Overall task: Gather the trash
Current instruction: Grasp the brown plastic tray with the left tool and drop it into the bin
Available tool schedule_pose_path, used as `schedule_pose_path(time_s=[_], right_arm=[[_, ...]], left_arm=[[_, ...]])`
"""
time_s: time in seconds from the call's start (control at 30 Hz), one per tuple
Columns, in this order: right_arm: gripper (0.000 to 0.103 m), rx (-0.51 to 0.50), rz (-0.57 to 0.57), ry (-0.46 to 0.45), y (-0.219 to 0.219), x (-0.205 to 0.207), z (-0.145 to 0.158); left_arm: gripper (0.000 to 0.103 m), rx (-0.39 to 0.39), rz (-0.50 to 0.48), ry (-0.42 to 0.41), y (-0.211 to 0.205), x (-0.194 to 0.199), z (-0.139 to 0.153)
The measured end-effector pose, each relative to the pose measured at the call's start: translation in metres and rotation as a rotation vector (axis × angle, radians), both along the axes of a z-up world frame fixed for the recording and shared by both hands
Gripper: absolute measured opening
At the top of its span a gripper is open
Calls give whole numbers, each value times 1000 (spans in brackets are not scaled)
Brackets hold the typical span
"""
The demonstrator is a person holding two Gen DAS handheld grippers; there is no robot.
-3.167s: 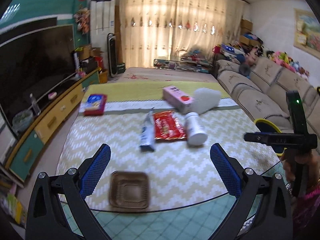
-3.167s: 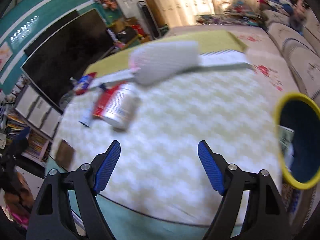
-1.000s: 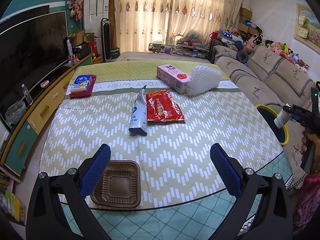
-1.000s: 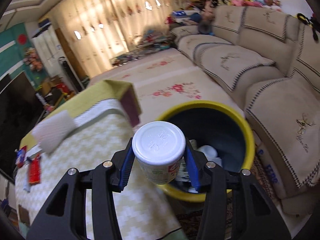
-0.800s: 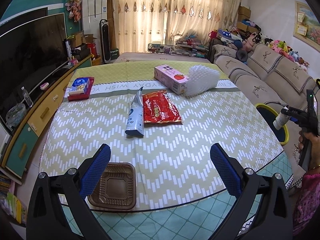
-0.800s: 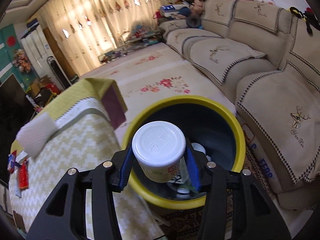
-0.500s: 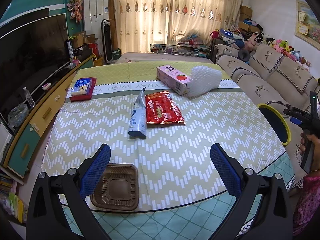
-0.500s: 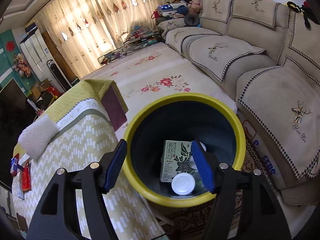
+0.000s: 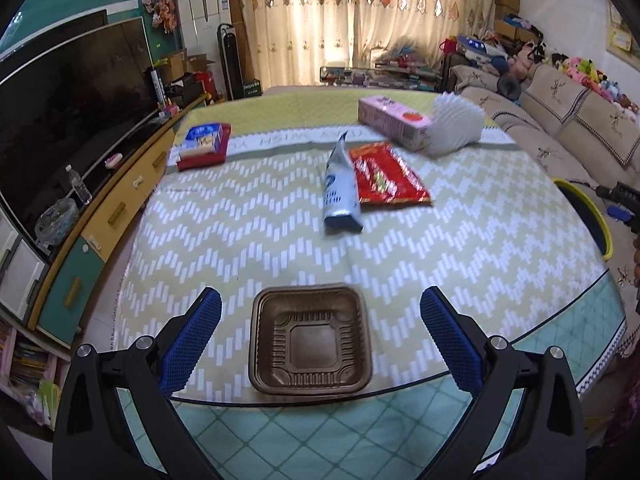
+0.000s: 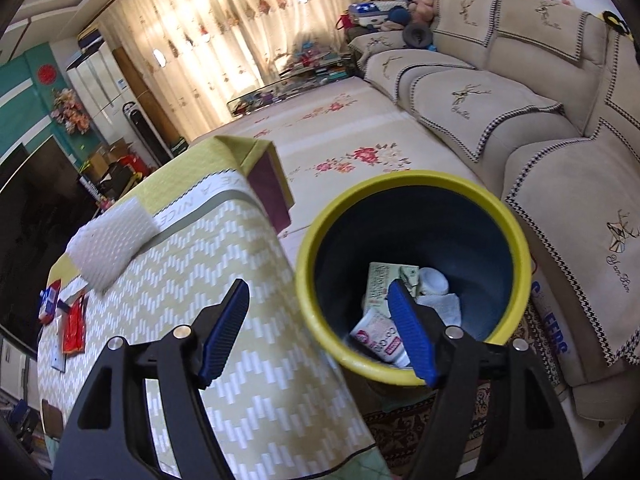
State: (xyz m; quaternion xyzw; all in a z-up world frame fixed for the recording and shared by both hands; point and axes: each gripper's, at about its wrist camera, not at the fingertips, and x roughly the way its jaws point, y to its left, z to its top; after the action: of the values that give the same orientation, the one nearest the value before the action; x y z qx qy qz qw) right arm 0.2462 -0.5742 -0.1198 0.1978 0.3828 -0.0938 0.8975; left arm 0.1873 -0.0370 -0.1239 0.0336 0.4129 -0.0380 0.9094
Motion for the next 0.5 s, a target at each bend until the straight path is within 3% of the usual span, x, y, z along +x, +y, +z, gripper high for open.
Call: schedule_pose_path(time_s=[0.27, 0.5], right_arm=[[68, 1, 42, 19, 14, 7, -2], [68, 2, 60, 29, 22, 10, -4]], left_arm=[[98, -2, 46, 91, 17, 16, -30], [94, -3, 26, 111, 14, 24, -40]])
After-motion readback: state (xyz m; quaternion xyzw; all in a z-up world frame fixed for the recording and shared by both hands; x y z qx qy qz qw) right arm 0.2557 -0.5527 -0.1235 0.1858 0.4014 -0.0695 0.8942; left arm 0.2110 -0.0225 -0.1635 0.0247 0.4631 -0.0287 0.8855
